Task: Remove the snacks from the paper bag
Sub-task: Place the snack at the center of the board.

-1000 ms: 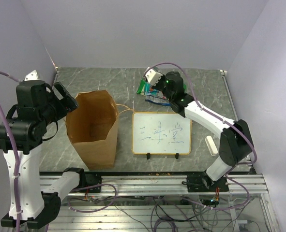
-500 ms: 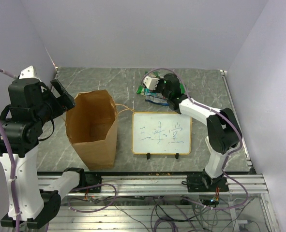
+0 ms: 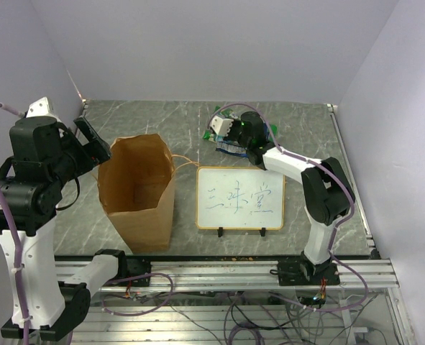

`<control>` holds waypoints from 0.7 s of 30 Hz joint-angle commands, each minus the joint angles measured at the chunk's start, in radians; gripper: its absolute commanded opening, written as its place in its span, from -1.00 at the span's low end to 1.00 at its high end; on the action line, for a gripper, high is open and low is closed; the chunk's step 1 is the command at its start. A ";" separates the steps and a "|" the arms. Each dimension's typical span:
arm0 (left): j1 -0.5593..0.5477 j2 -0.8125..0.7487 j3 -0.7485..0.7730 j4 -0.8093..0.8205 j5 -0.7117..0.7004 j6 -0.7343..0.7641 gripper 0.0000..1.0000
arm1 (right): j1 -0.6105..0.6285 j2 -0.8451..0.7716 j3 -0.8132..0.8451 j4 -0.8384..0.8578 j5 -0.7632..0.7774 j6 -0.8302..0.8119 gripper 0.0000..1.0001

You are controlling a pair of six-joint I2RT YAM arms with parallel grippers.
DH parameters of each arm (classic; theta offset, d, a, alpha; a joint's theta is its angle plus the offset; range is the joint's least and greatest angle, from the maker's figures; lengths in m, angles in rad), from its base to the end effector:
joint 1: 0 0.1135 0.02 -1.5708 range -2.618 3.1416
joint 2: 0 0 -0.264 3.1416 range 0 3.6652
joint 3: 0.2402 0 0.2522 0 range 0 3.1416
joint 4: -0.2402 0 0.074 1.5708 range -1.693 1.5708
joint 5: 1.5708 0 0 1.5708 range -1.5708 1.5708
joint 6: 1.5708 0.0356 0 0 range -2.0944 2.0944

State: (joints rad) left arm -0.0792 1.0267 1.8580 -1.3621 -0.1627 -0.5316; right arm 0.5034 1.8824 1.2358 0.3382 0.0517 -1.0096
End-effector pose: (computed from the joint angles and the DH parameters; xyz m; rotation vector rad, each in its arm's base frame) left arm 0.0984 -0.0020 0.5055 -0.5659 2.0223 -0.1980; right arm 0.3837 0.2092 0.2318 -1.2764 1.4046 -0.3948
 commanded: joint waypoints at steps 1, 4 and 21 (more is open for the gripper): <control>0.004 -0.002 0.012 0.008 0.022 -0.003 0.92 | -0.002 0.007 -0.017 0.077 -0.020 0.049 -1.00; 0.004 -0.006 0.003 0.012 0.034 -0.009 0.92 | -0.002 0.009 -0.023 0.077 -0.032 0.073 -1.00; 0.004 -0.033 -0.012 0.009 0.073 -0.031 0.93 | 0.002 -0.005 -0.010 0.028 -0.036 0.199 -0.39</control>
State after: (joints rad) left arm -0.0792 1.0012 1.8523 -1.3598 -0.1246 -0.5549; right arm 0.5034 1.8931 1.2171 0.3538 0.0143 -0.8555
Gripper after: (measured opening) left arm 0.961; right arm 0.258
